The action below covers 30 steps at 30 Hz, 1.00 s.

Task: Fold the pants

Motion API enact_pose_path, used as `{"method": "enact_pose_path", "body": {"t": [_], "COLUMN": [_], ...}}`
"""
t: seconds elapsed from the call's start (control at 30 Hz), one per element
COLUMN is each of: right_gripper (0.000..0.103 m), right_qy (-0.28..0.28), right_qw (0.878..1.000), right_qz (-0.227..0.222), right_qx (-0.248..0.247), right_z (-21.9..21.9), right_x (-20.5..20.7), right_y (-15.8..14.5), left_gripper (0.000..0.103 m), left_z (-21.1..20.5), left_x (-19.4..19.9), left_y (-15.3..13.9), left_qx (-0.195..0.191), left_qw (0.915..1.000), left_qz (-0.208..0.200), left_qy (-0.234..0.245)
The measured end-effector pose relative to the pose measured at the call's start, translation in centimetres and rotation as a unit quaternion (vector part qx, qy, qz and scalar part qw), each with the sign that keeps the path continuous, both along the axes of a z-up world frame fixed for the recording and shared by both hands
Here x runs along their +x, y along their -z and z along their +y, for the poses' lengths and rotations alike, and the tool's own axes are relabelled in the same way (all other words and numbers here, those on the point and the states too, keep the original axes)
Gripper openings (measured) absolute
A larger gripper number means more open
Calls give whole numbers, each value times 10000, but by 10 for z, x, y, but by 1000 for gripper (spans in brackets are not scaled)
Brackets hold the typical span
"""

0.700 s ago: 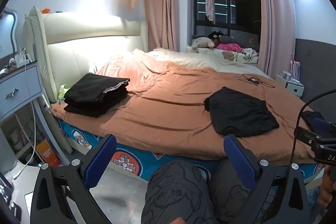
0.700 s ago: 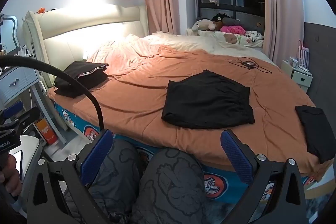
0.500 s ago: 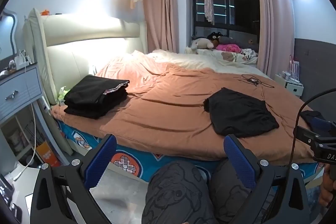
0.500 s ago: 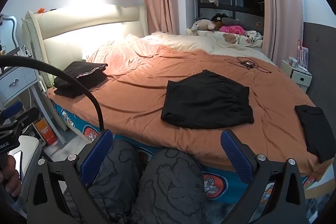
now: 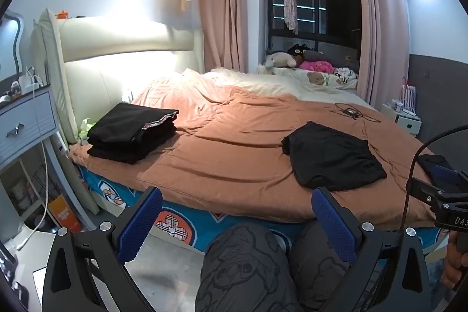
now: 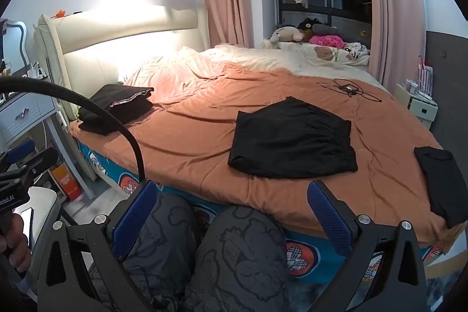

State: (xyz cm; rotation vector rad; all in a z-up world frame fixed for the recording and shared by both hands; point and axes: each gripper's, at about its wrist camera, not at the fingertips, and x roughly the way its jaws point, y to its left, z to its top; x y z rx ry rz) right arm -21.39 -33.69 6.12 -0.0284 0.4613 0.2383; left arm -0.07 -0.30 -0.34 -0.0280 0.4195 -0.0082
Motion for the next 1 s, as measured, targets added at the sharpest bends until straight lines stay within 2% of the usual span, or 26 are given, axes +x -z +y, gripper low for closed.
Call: {"method": "enact_pose_path", "body": {"t": [1.0], "right_gripper": [103], "right_qy": [-36], "right_qw": [10000], "right_qz": [-4], "right_qx": [42], "right_z": [3], "right_x": [0], "right_y": [2], "left_gripper": [102], "left_z": [7], "left_x": [-6], "left_y": [-2], "left_qx": [-118], "left_qw": [9999], "left_qz": [-63], "left_qy": [1]}}
